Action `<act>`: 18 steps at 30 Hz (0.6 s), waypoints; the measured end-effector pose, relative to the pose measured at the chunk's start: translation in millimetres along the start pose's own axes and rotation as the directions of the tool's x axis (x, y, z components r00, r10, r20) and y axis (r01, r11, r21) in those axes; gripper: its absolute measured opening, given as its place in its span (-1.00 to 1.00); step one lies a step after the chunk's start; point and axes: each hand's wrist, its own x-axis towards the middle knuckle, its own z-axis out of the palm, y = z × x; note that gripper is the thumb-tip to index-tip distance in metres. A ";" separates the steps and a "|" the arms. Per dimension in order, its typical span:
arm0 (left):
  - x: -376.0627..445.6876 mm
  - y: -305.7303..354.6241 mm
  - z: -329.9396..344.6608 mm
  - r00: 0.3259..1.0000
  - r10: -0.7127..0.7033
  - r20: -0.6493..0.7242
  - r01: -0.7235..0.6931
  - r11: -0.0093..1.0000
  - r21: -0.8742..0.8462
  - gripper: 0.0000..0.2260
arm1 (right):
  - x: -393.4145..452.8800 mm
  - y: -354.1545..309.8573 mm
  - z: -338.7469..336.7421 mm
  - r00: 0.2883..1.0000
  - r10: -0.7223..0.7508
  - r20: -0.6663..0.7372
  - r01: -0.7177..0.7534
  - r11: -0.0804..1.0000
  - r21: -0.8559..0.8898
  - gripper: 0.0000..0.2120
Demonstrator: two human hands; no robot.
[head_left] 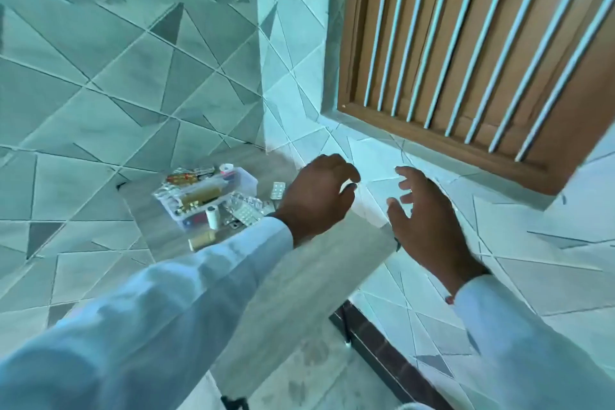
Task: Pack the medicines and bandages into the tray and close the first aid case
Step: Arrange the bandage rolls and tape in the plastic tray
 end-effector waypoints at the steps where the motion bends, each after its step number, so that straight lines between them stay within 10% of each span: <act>1: -7.4 -12.9 -26.0 0.999 -0.006 -0.035 0.008 0.999 0.037 -0.83 | 3.4 -25.3 1.2 0.998 -0.053 -0.019 0.053 0.999 0.001 -0.56; 18: -103.8 -289.7 -313.3 0.987 -0.059 -0.149 0.094 0.967 0.238 -0.82 | 61.1 -349.5 197.6 0.930 -0.275 -0.246 0.282 0.959 -0.006 -0.62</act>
